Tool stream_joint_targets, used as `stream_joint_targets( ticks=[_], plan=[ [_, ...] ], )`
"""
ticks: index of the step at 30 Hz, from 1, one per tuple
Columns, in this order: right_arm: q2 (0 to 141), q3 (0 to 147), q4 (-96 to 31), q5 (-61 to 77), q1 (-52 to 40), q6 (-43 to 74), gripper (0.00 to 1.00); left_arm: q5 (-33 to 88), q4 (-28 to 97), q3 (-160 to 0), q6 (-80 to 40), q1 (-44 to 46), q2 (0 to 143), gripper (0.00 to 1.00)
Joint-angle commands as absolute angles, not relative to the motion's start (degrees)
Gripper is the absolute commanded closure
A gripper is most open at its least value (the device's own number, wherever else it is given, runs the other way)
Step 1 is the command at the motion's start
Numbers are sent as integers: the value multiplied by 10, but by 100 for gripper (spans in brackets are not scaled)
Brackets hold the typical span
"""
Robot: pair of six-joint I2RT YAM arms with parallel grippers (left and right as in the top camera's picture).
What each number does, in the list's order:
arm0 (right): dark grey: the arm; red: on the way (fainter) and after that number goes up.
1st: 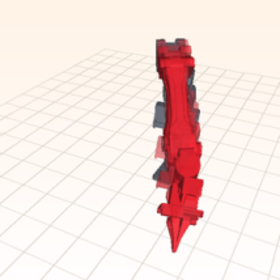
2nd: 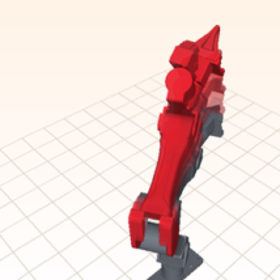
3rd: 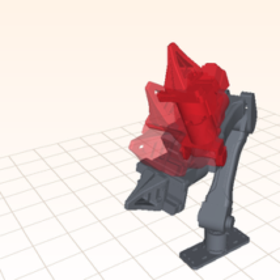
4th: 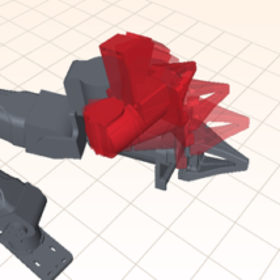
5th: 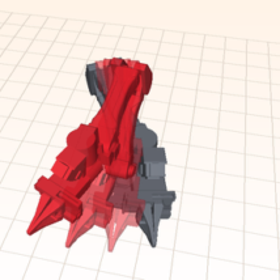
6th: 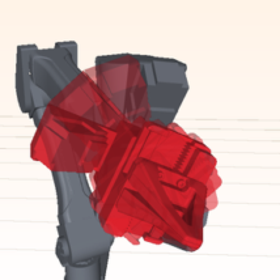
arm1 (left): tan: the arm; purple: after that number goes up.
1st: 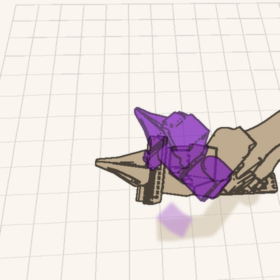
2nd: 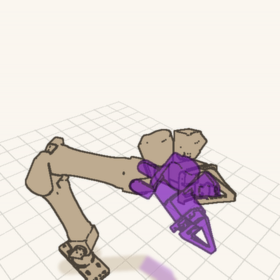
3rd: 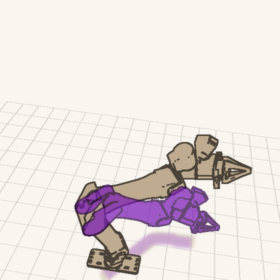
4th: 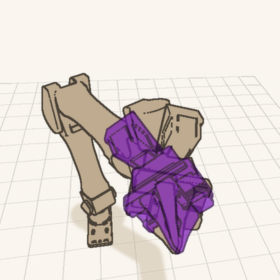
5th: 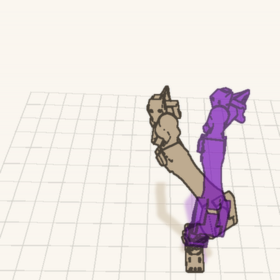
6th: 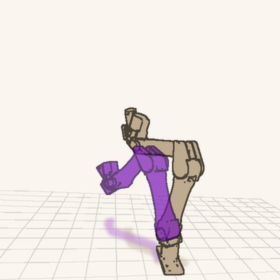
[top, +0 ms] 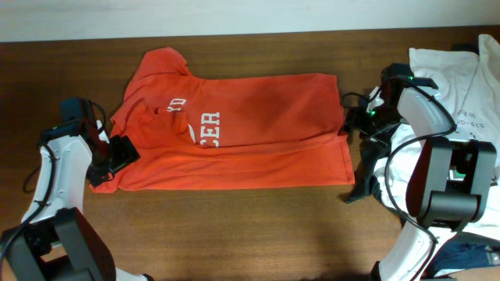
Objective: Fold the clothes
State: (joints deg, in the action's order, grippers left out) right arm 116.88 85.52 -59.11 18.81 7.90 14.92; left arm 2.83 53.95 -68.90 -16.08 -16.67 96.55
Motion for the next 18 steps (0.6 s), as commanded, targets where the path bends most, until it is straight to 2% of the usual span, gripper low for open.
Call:
stream_joint_targets(
  ticks=[1,3,4,6,7,11,13,18],
  plan=[
    [1175,862,-628,205,64,124,31,32,539,-694,-153,-166,971,21],
    [1175,862,-659,249,29,14,39,32,539,-694,-153,-166,971,21],
    [1175,861,-661,248,12,-10,47,32,538,-694,-153,-166,971,21],
    [1175,856,-628,209,-48,-33,80,32,538,-694,-153,-166,971,21],
    [1175,855,-597,204,-88,-43,87,32,539,-694,-153,-166,971,21],
    [1175,855,-517,201,-223,-43,87,32,529,-694,-154,-166,971,21],
    [1178,855,-489,145,-270,-10,86,33,528,-694,-153,-166,976,21],
    [1214,854,-494,141,-274,-6,86,39,517,-681,-153,-135,1018,21]
  ],
)
